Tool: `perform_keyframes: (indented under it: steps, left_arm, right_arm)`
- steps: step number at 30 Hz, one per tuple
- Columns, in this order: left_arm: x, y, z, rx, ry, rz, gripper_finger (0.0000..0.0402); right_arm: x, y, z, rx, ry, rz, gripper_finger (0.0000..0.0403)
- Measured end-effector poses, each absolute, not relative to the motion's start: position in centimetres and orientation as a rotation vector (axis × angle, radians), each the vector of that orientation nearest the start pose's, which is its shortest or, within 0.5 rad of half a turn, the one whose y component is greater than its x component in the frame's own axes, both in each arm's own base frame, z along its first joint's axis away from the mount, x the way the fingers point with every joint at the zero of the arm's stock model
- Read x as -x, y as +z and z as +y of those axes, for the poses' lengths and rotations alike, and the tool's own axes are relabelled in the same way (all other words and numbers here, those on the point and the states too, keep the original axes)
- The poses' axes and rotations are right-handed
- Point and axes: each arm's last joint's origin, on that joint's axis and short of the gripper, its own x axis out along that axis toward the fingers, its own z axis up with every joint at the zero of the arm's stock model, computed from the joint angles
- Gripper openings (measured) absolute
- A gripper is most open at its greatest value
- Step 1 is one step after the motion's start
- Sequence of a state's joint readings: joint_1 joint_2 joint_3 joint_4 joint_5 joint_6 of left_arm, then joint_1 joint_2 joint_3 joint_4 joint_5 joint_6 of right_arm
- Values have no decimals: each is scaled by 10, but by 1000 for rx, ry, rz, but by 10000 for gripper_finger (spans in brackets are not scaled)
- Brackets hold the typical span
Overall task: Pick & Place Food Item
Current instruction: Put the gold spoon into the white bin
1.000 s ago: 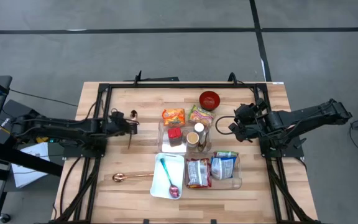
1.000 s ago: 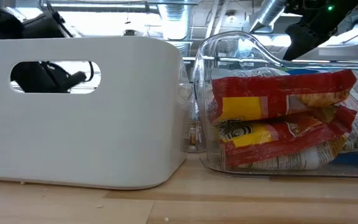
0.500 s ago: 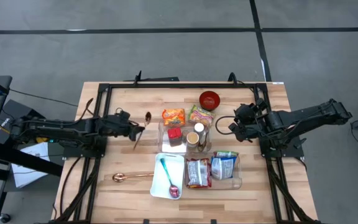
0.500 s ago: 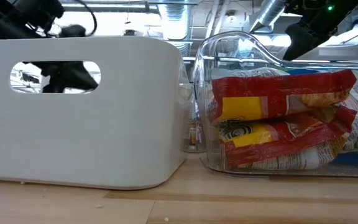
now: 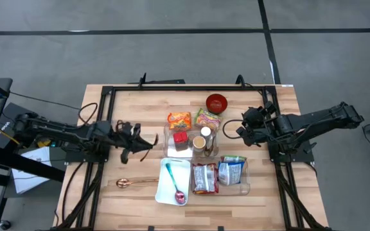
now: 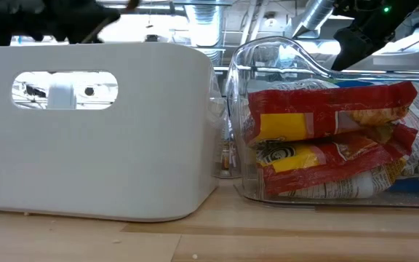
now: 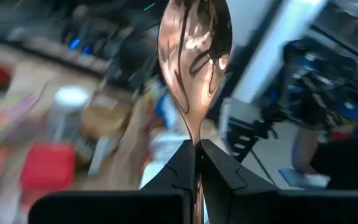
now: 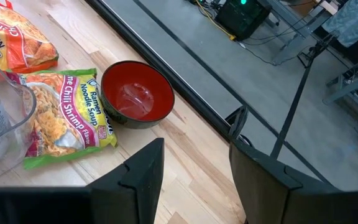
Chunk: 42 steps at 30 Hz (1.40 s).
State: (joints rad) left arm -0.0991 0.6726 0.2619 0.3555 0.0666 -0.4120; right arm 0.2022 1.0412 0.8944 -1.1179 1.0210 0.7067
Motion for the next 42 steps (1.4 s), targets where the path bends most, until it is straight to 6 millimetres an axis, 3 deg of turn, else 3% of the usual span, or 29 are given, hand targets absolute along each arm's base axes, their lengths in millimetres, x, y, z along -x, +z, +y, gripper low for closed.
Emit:
perform_keyframes:
  steps: [10, 16, 22, 30, 35, 42]
  left_arm:
    - [-175, 220, -36, 31, -383, -29, 4]
    - [-195, 209, -41, -44, -479, -34, 4]
    - [-225, 212, -52, -87, -648, 7, 5]
    - [-248, 217, -77, -326, -813, 75, 5]
    - [-261, 214, -86, -457, -857, 83, 6]
    - [-280, 201, -89, -506, -875, 131, 6]
  right_arm:
    - [-164, 276, 9, 133, -1001, 732, 175]
    - [-164, 276, 9, 134, -1001, 732, 175]
    - [-164, 276, 8, 133, -1001, 733, 176]
    - [-164, 276, 8, 139, -1000, 737, 175]
    - [-164, 276, 8, 142, -998, 739, 175]
    - [-164, 276, 8, 137, -999, 738, 175]
